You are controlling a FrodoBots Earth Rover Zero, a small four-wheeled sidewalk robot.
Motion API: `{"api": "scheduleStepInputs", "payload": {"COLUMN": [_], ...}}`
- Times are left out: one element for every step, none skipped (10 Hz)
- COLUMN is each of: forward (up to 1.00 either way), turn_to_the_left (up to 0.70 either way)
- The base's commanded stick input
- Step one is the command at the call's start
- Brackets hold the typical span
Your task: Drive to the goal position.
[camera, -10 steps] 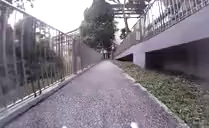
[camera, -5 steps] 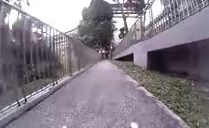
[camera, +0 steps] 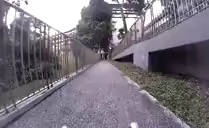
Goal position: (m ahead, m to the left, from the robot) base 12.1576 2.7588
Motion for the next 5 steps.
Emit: {"api": "scheduleStepInputs", "payload": {"forward": [0.70,0.70,0.70,0.70,0.70], "turn_to_the_left": [0.03,0.03,0.03,0.03,0.03]}}
